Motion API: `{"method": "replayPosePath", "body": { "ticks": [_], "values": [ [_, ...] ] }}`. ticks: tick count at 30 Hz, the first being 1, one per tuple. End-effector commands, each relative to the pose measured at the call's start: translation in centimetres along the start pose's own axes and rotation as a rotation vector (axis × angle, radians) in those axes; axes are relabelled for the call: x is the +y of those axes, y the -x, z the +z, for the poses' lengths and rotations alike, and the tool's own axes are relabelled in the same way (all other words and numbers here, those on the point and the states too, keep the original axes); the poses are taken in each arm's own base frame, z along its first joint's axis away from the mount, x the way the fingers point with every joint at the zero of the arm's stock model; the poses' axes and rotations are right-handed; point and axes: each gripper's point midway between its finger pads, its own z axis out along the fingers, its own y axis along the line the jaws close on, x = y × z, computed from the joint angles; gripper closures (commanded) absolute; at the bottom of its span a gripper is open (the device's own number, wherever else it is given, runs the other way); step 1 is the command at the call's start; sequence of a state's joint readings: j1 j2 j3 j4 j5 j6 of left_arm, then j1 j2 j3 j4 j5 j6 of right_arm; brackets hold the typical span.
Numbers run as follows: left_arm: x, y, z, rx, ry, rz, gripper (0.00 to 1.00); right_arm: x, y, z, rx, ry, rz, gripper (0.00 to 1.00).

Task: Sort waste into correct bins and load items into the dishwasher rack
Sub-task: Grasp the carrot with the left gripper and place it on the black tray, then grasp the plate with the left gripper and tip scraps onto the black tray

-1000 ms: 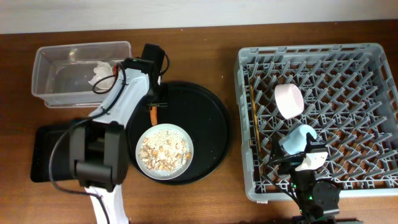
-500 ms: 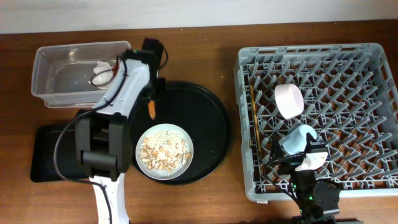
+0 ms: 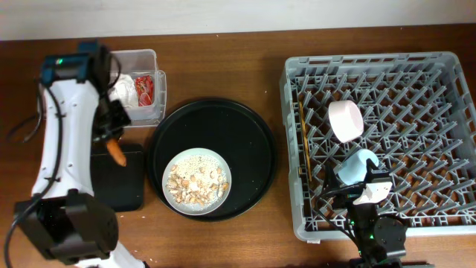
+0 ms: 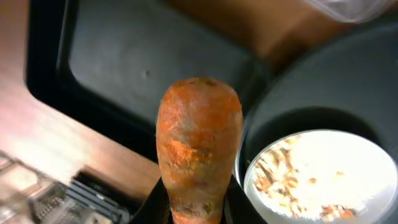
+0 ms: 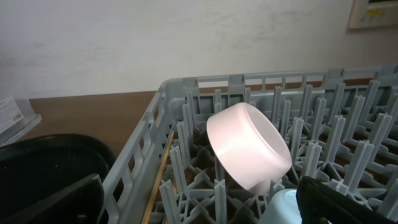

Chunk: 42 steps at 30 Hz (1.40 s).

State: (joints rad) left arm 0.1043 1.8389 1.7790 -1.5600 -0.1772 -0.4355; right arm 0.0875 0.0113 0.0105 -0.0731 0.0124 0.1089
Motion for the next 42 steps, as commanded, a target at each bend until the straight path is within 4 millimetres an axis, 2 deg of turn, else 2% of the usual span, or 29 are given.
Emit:
{"method": "replayPosePath", "body": {
  "ticks": [1,2,4,5,6,7,8,9,11,13,15,16,18,19,21,23,26,29,33,36,40,42],
  "values": [
    [2.7,-2.2,5.8,0.15,-0.042,-0.146,1.0,-0.1,-0.3,0.0,0.007,-0.003,0.003,0.02],
    [3.1,-2.8,7.8,0.191,-0.072,-0.187,1.0,-0.1,-0.3,0.0,0.007,-0.002,0.003,0.02],
    [3.4,-3.5,10.3,0.226,-0.107,-0.235,0.99,-0.1,-0.3,0.0,0.007,-0.002,0.003,0.02],
    [3.8,-3.8,11.8,0.236,-0.123,-0.266,0.96,-0.1,-0.3,0.0,0.007,-0.002,0.003,0.02],
    [4.0,-3.8,12.4,0.236,-0.13,-0.281,0.84,-0.1,-0.3,0.0,0.007,-0.002,0.003,0.02],
    [4.0,-3.6,12.4,0.229,-0.135,-0.285,0.53,-0.1,-0.3,0.0,0.007,-0.003,0.003,0.02],
    [3.7,-3.4,12.1,0.226,-0.158,-0.286,0.29,-0.1,-0.3,0.0,0.007,-0.002,0.003,0.02],
    [3.3,-3.3,11.6,0.225,-0.186,-0.283,0.27,-0.1,-0.3,0.0,0.006,-0.002,0.003,0.02],
    [1.9,-2.5,9.3,0.17,-0.266,-0.225,0.27,-0.1,-0.3,0.0,0.007,-0.002,0.003,0.02],
    [-0.2,-2.1,5.6,0.038,-0.309,-0.144,0.27,-0.1,-0.3,0.0,0.007,-0.003,0.003,0.02],
    [-3.5,-2.4,3.0,-0.072,-0.353,0.018,0.27,-0.1,-0.3,0.0,0.007,-0.003,0.003,0.02],
    [-7.6,-4.1,1.7,-0.124,-0.375,0.234,0.27,-0.1,-0.3,0.0,0.007,-0.002,0.003,0.02],
    [-12.7,-7.6,1.3,-0.144,-0.384,0.496,0.31,-0.1,-0.3,0.0,0.007,-0.003,0.003,0.02],
    [-15.0,-9.8,1.7,-0.146,-0.353,0.605,0.32,-0.1,-0.3,0.0,0.007,-0.002,0.003,0.02],
    [-17.5,-13.6,3.6,-0.121,-0.269,0.763,0.41,-0.1,-0.3,0.0,0.006,-0.003,0.003,0.02],
    [-19.2,-16.5,5.4,-0.066,-0.227,0.823,0.48,-0.1,-0.3,0.0,0.006,-0.002,0.003,0.02],
    [-20.8,-19.2,8.3,-0.002,-0.162,0.908,0.58,-0.1,-0.3,0.0,0.006,-0.002,0.003,0.02],
    [-21.7,-19.7,10.6,0.008,-0.113,0.936,0.62,-0.1,-0.3,0.0,0.007,-0.002,0.003,0.02],
    [-21.6,-20.2,12.7,0.065,-0.075,0.944,0.8,-0.1,-0.3,0.0,0.007,-0.002,0.003,0.02],
    [-21.6,-20.3,13.0,0.065,-0.066,0.947,0.99,-0.1,-0.3,0.0,0.006,-0.003,0.003,0.02],
    [-21.2,-19.0,13.0,0.011,-0.012,0.947,1.0,-0.1,-0.3,0.0,0.007,-0.003,0.003,0.02],
    [-21.2,-18.8,11.4,0.004,-0.013,0.945,0.99,-0.1,-0.3,0.0,0.007,-0.002,0.003,0.02]
  ]
}}
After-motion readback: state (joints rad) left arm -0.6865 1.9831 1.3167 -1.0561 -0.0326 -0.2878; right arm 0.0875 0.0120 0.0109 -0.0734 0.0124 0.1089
